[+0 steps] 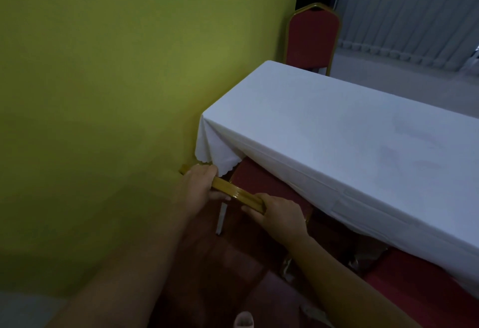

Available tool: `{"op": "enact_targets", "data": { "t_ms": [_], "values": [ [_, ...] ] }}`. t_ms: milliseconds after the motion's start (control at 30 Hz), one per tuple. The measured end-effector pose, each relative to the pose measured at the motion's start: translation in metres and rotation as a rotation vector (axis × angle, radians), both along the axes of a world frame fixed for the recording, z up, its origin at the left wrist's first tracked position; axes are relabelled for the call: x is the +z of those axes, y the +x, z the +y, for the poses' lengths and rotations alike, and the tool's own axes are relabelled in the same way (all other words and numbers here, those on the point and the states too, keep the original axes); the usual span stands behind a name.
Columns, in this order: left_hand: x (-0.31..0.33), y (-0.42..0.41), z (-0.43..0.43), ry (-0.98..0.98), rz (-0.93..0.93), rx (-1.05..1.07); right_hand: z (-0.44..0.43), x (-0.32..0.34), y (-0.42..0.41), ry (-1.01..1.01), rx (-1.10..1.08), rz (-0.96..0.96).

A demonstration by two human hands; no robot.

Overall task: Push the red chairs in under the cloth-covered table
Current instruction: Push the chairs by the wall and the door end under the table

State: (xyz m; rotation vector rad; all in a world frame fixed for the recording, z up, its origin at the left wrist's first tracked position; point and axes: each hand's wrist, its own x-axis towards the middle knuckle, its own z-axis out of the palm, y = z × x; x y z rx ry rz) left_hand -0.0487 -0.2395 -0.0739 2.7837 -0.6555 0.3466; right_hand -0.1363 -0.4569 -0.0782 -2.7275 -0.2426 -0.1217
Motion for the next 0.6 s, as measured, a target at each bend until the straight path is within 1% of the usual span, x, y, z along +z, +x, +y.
{"op": "enact_targets", "data": {
  "t_ms": [100, 267, 367, 500, 600],
  "values": [
    [0.004, -0.008, -0.001, -0.002, 0.037, -0.001, 0.001, 0.001, -0.003, -0.016, -0.026, 0.027],
    [0.009, -0.029, -0.013, -0.059, 0.035, -0.095, -0.008, 0.004, -0.014, 0.009, -0.011, 0.112],
    [0.016, -0.036, -0.026, -0.079, 0.015, -0.191, -0.024, 0.004, -0.026, -0.034, -0.036, 0.165],
    [0.026, -0.041, -0.059, 0.015, -0.028, -0.296, -0.049, -0.003, -0.049, -0.085, -0.116, 0.205],
    [0.029, -0.048, -0.1, 0.084, 0.057, -0.322, -0.08, -0.01, -0.074, -0.042, -0.253, 0.221]
  ]
}}
